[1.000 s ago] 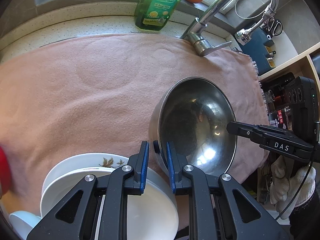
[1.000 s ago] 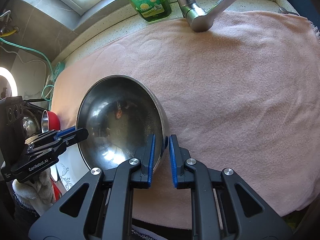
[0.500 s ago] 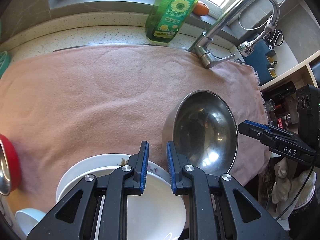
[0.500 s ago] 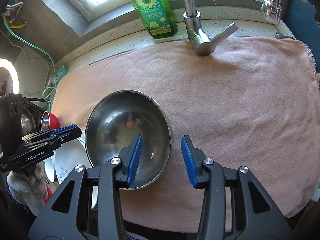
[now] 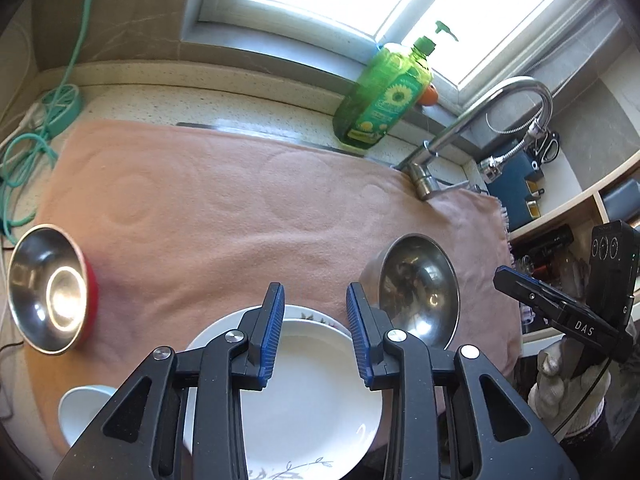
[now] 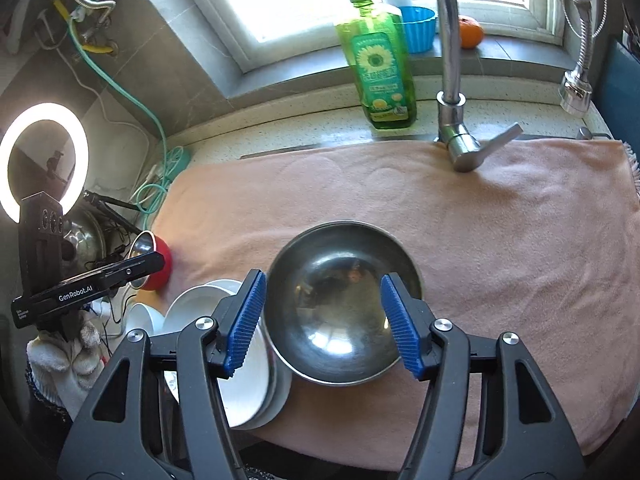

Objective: Organize plates and bowls
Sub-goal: 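Set the steel bowl down on the towel and open the left gripper, then move the left gripper to the red-bottomed steel bowl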

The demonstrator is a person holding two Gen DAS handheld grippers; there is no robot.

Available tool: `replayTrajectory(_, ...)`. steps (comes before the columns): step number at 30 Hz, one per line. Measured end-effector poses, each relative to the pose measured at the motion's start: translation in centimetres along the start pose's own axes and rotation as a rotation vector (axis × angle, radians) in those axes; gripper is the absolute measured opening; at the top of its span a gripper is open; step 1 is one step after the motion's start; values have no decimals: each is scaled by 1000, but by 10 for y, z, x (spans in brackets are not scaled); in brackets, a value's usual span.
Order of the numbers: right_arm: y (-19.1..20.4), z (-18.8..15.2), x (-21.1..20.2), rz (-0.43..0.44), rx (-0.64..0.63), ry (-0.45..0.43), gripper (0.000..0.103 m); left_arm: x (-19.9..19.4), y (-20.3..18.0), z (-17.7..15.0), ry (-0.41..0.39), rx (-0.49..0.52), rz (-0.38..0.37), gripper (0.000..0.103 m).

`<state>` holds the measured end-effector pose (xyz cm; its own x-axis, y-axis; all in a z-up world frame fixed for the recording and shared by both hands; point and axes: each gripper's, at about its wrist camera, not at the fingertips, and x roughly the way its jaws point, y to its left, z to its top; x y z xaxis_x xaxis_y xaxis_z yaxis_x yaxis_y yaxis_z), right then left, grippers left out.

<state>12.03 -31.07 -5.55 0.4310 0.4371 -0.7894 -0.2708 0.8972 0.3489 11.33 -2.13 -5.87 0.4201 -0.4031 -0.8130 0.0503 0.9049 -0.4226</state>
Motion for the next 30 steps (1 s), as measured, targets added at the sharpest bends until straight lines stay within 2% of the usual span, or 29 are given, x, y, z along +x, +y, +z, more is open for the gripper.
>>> replayTrajectory(8, 48, -1, 13, 82, -92, 31, 62, -56, 56, -26, -115, -155, 41, 30)
replayTrajectory(12, 69, -2, 23, 118, -136, 56, 62, -80, 83, -44, -166, -230, 85, 30)
replayTrajectory(23, 134, -4, 63, 199, -250, 129, 62, -108, 141, -106, -187, -412, 149, 30)
replayTrajectory(30, 169, 2, 94, 242, -250, 175, 62, -118, 173, -121, -217, -489, 170, 30)
